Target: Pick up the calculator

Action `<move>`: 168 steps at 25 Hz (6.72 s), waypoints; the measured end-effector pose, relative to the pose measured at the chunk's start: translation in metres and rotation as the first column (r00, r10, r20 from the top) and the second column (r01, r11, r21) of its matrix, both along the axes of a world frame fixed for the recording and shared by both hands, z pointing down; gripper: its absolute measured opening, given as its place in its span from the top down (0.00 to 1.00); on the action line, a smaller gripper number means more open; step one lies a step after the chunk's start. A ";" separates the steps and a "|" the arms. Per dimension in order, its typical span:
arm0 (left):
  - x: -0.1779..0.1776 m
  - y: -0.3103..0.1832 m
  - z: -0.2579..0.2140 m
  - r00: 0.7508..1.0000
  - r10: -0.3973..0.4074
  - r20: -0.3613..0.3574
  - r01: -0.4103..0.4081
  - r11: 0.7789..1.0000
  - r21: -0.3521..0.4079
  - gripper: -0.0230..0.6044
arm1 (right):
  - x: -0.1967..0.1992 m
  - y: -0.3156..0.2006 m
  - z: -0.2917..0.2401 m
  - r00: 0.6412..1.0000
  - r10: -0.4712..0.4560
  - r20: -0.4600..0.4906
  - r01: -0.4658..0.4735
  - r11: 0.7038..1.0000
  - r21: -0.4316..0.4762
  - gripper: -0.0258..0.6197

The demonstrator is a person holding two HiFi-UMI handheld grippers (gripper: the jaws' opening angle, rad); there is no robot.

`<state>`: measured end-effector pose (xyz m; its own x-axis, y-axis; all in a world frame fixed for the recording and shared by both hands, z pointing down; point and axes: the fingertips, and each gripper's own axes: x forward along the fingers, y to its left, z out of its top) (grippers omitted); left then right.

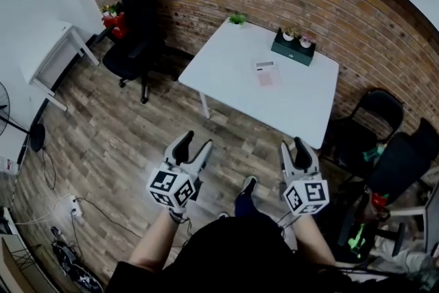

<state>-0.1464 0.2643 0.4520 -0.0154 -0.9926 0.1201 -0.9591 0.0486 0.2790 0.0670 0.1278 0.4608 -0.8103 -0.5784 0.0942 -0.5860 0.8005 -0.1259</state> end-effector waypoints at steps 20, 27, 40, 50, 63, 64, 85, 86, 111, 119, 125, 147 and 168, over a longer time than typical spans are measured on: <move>-0.016 -0.215 -0.028 0.997 -0.043 0.059 0.044 0.999 -0.003 0.57 | -0.038 -0.228 -0.030 0.990 -0.080 0.120 0.079 0.997 0.018 0.71; -0.006 -0.268 -0.010 0.999 0.004 0.043 -0.002 0.999 -0.034 0.57 | -0.017 -0.263 -0.015 0.994 -0.041 0.100 0.041 0.999 0.002 0.72; 0.006 -0.366 -0.010 0.975 0.217 0.049 -0.215 0.975 -0.054 0.57 | 0.011 -0.314 -0.020 0.986 0.139 0.093 -0.141 0.990 0.008 0.74; -0.036 -0.452 0.031 0.928 0.373 -0.007 -0.372 0.923 -0.103 0.58 | -0.010 -0.367 -0.008 0.949 0.308 0.060 -0.307 0.951 -0.034 0.77; -0.098 -0.559 0.157 0.839 0.538 -0.086 -0.540 0.801 -0.259 0.60 | -0.031 -0.402 -0.005 0.843 0.536 -0.050 -0.537 0.844 -0.009 0.79; -0.101 -0.565 0.170 0.831 0.548 -0.100 -0.552 0.786 -0.279 0.60 | -0.029 -0.402 -0.003 0.827 0.560 -0.058 -0.561 0.828 -0.007 0.79; -0.069 -0.604 0.311 0.635 0.637 -0.437 -0.767 0.454 -0.453 0.56 | -0.026 -0.370 0.029 0.683 0.720 -0.121 -0.730 0.679 -0.074 0.81; -0.067 -0.604 0.312 0.632 0.637 -0.442 -0.769 0.449 -0.454 0.57 | -0.027 -0.370 0.031 0.685 0.718 -0.124 -0.728 0.681 -0.079 0.81; -0.053 -0.572 0.263 0.753 0.318 -0.576 -0.605 0.678 -0.417 0.89 | 0.003 -0.401 0.030 0.851 0.525 -0.029 -0.524 0.842 -0.123 0.83; -0.043 -0.572 0.198 0.707 0.307 -0.637 -0.584 0.761 -0.282 0.89 | 0.014 -0.407 0.024 0.869 0.495 -0.019 -0.493 0.862 -0.119 0.85; -0.027 -0.574 0.139 0.641 0.349 -0.683 -0.592 0.791 -0.151 0.89 | 0.015 -0.407 0.014 0.879 0.476 -0.028 -0.477 0.874 -0.090 0.84; -0.022 -0.563 0.022 0.529 0.319 -0.786 -0.521 0.853 -0.004 0.89 | 0.027 -0.413 -0.051 0.867 0.498 0.030 -0.499 0.865 0.059 0.89; -0.012 -0.562 -0.026 0.443 0.476 -0.760 -0.548 0.814 0.191 0.89 | 0.023 -0.417 -0.033 0.873 0.487 -0.001 -0.487 0.873 0.034 0.91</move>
